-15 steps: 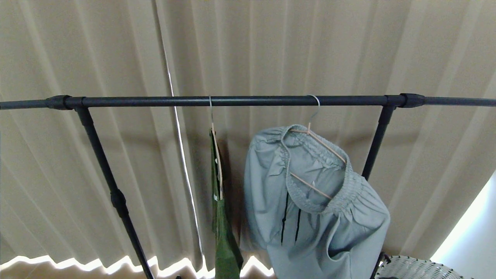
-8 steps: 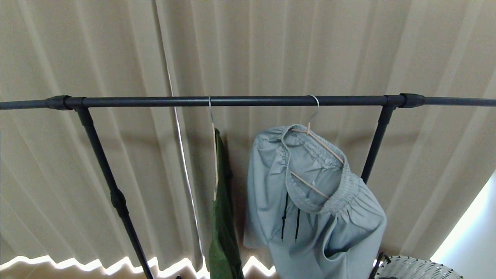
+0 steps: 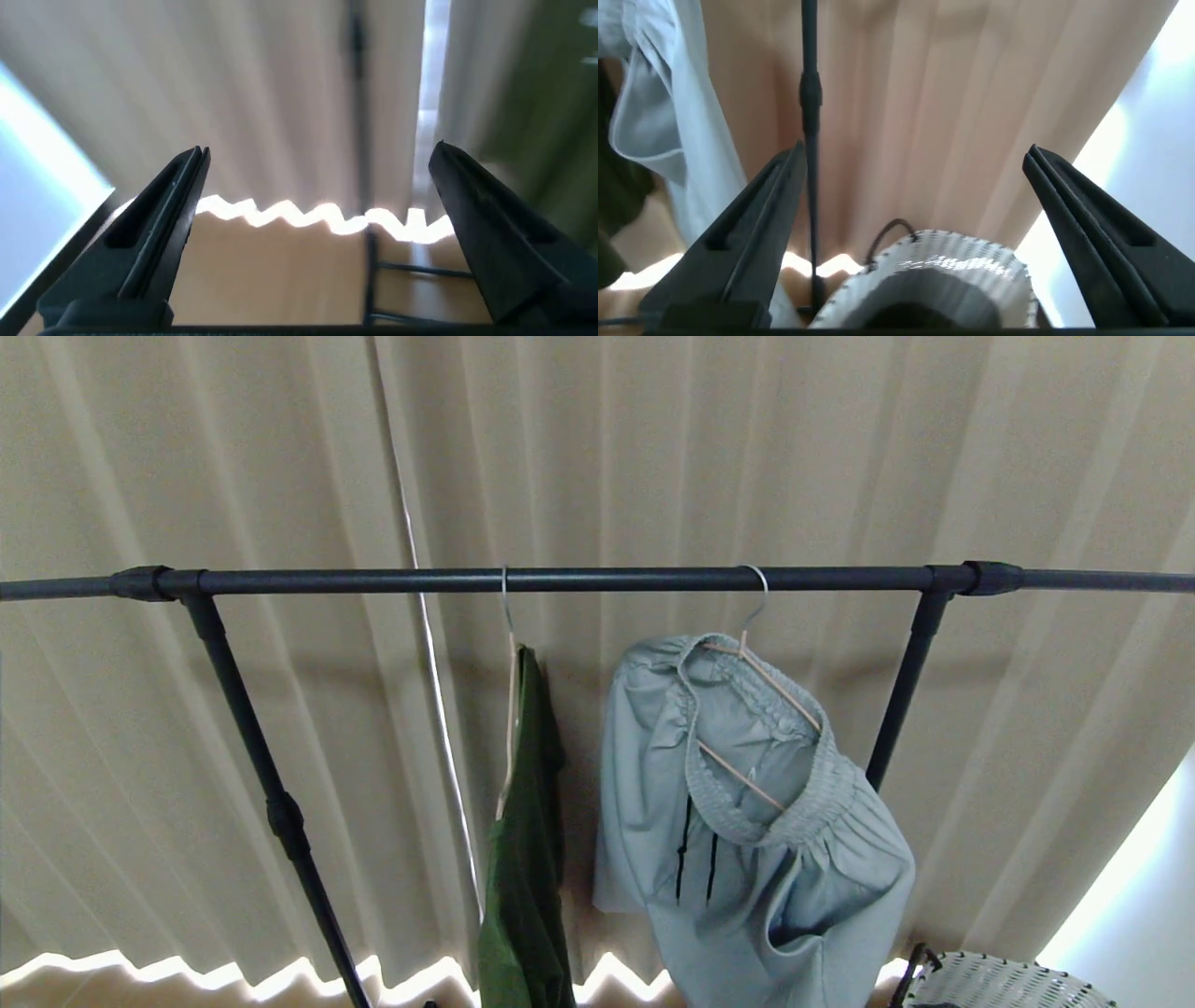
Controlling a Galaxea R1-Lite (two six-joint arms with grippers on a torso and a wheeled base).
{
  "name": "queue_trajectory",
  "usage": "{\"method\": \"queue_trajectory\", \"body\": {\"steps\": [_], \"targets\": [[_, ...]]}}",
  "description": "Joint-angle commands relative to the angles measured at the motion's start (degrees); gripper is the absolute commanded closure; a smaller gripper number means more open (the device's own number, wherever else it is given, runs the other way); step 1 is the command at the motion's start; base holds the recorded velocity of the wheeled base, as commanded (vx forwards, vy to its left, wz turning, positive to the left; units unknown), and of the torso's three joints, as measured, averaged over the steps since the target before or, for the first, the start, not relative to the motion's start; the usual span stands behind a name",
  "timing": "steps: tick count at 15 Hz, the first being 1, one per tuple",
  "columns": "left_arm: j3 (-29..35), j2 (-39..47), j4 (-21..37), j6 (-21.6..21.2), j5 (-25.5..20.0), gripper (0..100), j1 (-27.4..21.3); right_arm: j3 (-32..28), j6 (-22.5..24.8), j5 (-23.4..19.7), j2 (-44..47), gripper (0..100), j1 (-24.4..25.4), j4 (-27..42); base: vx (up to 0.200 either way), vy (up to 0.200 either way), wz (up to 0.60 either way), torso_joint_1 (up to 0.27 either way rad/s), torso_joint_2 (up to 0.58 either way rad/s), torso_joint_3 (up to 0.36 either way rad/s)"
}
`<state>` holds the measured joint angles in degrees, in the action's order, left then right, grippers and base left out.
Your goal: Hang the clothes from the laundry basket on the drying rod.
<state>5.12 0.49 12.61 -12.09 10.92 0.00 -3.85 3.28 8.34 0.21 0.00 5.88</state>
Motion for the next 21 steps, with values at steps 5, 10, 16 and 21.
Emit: {"method": "queue_trajectory", "body": {"steps": [5,10,16,21], "targets": [[-0.1,0.0,-0.7,-1.5,-2.5,0,0.0,3.9,-2.9,-2.7,0.1,0,0.0,-5.9,0.000,0.000,0.00,0.000,0.00,0.000],[-1.4,-0.1,-0.7,-3.0,-10.2,0,-0.3,3.9,-4.0,-2.6,0.1,0,0.0,-6.0,0.000,0.000,0.00,0.000,0.00,0.000],[-1.4,-0.1,-0.7,-1.8,-10.0,0,-0.4,3.9,-4.2,-3.1,0.1,0,0.0,-6.0,0.000,0.000,0.00,0.000,0.00,0.000],[-1.4,-0.1,-0.7,-1.7,-10.0,0,-0.3,3.9,-4.6,-3.1,0.1,0,0.0,-6.1,0.000,0.000,0.00,0.000,0.00,0.000]]}}
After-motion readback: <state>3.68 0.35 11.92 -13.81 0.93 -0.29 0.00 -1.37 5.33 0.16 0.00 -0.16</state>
